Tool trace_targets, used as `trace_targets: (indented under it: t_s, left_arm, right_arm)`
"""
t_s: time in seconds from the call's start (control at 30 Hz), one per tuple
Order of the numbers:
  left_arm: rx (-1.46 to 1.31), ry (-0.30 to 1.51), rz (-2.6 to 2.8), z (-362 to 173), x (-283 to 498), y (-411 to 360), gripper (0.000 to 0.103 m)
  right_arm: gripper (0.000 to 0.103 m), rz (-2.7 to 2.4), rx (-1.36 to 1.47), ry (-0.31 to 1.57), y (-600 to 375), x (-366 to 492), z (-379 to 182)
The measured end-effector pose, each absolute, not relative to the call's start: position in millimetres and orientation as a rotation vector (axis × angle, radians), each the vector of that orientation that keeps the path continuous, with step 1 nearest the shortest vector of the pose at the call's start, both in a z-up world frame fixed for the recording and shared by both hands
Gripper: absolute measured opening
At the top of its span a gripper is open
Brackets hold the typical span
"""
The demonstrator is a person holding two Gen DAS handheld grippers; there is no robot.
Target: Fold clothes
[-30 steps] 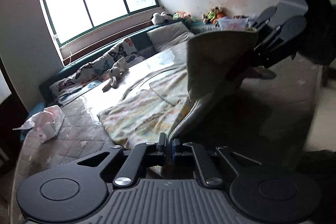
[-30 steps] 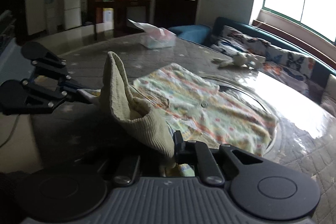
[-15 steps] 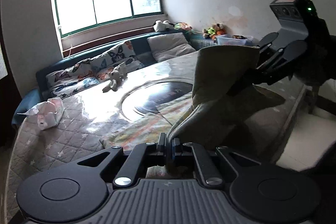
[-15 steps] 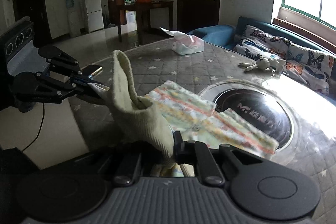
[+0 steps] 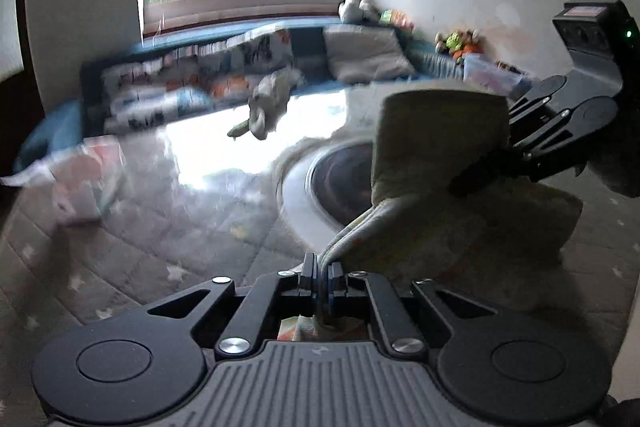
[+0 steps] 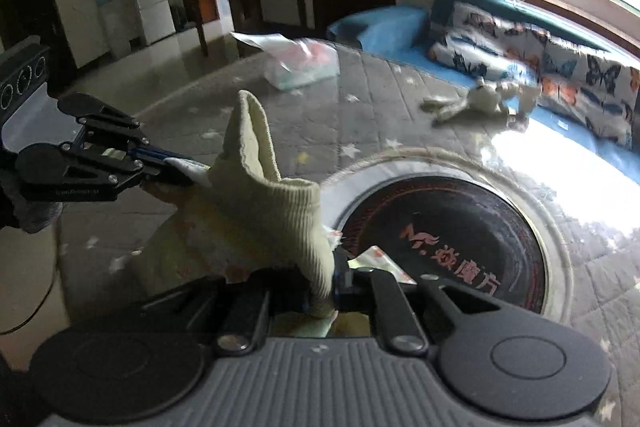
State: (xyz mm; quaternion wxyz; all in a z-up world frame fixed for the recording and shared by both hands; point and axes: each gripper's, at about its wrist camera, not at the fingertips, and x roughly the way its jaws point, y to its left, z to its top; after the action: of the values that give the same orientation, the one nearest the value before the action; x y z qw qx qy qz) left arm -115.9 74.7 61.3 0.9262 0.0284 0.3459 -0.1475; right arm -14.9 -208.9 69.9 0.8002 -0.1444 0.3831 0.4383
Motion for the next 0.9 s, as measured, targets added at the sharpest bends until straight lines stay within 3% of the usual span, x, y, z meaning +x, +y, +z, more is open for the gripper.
trace_targets:
  t_s: [0.03,0.1,0.2,0.33,0.43,0.5,0.57,0.67,0.9]
  left_arm:
    - [0.048,0.727,-0.297,57.2,-106.3,77.6,0.005]
    - [0.026,0.763,-0.287,49.1,-87.0,83.4,0.006]
    - [-0.002,0.796,-0.276,39.2,-69.0,89.7,0.009]
    - [-0.018,0.796,-0.263,38.0,-68.4,92.4,0.014]
    - [-0.027,0.799,-0.244,37.3,-69.1,94.5,0.02]
    - [-0.032,0.798,-0.223,38.1,-68.7,96.7,0.034]
    - [-0.038,0.792,-0.199,39.9,-68.8,99.5,0.036]
    - [-0.046,0.783,-0.168,42.3,-70.5,103.9,0.05]
    - [-0.087,0.775,-0.104,43.4,-74.6,113.3,0.055]
  right_arm:
    - [0.024,0.927,-0.297,0.834,-208.8,-7.5,64.6]
    - [0.026,0.9,-0.27,0.859,-208.7,7.2,54.2]
    - [0.042,0.842,-0.204,0.869,-222.5,16.8,45.3]
    - [0.05,0.78,-0.123,0.842,-246.0,13.9,45.9]
    - [0.05,0.687,-0.064,0.783,-269.4,11.1,53.1]
    - [0.05,0.644,0.003,0.757,-290.1,14.7,55.6]
    - [0.05,0.615,0.003,0.736,-300.3,12.2,57.6]
    - [0.05,0.611,-0.019,0.702,-305.0,0.5,59.8]
    - [0.049,0.664,-0.049,0.721,-279.4,-16.1,36.3]
